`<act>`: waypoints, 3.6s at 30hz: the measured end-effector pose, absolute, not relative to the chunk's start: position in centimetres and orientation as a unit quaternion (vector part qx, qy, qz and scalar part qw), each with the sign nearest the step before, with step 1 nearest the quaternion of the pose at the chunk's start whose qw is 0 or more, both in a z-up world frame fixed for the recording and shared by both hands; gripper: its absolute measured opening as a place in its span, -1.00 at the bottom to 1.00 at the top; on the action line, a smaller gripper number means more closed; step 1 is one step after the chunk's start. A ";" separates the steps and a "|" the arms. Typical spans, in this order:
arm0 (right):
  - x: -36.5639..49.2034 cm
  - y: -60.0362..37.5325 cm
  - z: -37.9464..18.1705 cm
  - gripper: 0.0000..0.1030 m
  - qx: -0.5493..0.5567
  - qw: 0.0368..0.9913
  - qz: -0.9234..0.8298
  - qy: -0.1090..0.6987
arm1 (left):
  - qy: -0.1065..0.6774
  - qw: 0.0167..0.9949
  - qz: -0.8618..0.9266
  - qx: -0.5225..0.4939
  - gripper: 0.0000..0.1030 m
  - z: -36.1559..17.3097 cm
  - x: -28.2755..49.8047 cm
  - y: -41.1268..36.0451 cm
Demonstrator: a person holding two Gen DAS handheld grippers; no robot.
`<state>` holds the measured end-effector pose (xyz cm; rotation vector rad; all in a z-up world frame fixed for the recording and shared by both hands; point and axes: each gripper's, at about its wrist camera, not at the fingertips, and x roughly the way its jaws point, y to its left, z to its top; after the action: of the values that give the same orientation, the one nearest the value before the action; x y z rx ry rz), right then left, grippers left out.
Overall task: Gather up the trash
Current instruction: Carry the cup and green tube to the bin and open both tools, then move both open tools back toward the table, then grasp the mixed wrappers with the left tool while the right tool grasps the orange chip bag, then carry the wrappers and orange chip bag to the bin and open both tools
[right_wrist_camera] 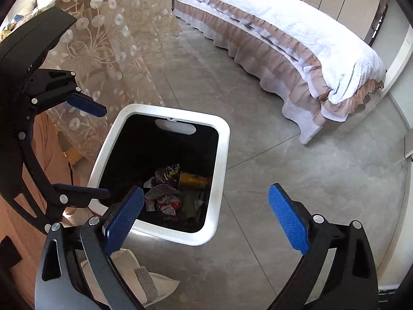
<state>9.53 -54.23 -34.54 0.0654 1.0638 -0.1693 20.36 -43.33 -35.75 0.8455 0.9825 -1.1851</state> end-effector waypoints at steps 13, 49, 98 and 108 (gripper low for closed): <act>10.8 -50.7 -24.3 0.91 0.002 0.922 -0.052 0.384 | 0.330 0.769 -0.451 0.309 0.90 -23.4 20.2 -37.5; 35.7 -27.1 -14.3 0.91 -0.078 0.929 0.141 0.333 | 0.404 0.899 -0.154 0.072 -0.03 -19.4 37.1 -8.9; 18.3 -39.7 -11.0 -0.95 -0.014 0.943 -0.020 0.332 | 0.316 0.885 -0.317 0.130 -0.15 -14.3 23.2 -22.2; 13.8 -44.7 -15.7 -0.95 0.019 0.916 -0.078 0.394 | 0.358 0.833 -0.382 0.178 -0.15 -19.1 20.6 -29.6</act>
<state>13.79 -44.71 -15.68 0.0387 0.8112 -0.1615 20.55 -29.62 -19.09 0.3780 0.7582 -0.8102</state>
